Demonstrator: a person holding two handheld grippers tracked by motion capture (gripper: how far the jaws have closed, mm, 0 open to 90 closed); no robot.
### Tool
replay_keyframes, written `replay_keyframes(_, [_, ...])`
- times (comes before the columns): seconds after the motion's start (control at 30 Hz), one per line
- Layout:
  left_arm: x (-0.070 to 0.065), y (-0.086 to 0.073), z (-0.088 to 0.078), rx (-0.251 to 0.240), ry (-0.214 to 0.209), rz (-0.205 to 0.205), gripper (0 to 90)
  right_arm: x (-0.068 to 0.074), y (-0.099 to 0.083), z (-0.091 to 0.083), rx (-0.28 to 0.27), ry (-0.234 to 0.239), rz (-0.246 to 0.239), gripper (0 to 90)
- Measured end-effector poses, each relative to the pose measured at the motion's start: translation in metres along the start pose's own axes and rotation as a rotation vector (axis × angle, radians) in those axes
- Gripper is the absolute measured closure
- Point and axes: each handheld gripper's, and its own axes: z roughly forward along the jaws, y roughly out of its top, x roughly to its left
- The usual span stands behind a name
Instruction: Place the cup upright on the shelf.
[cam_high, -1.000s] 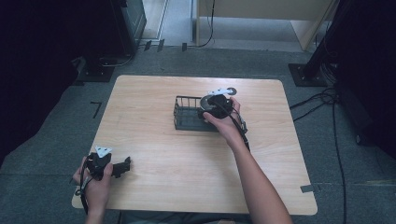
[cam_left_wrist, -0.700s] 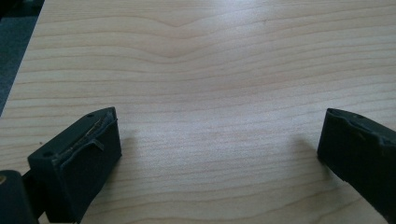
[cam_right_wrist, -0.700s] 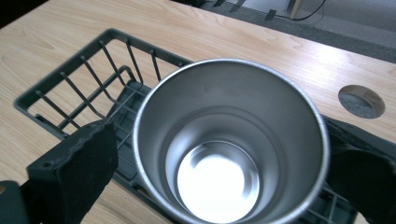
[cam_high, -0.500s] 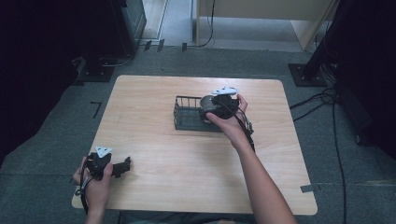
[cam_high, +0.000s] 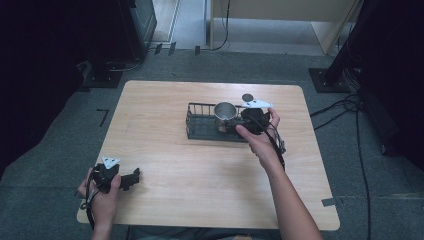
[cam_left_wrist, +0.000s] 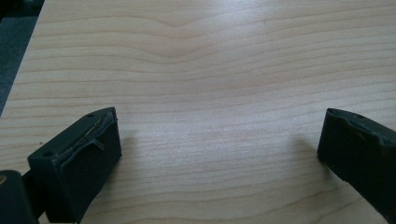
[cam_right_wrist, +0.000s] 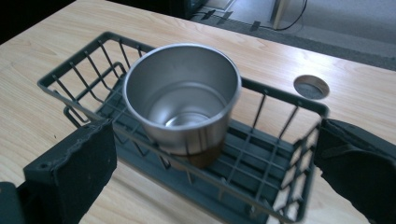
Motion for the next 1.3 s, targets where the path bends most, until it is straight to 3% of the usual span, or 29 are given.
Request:
replay_keyframes(0.5, [0.0,0.0,0.0,0.0,0.0,0.0,0.0,-0.02,-0.027,-0.027,-0.011,-0.026,0.026,0.0])
replay_keyframes(1.3, [0.0,0.0,0.0,0.0,0.0,0.002,0.0,-0.053,-0.078,-0.05,0.006,-0.091,0.068,0.0])
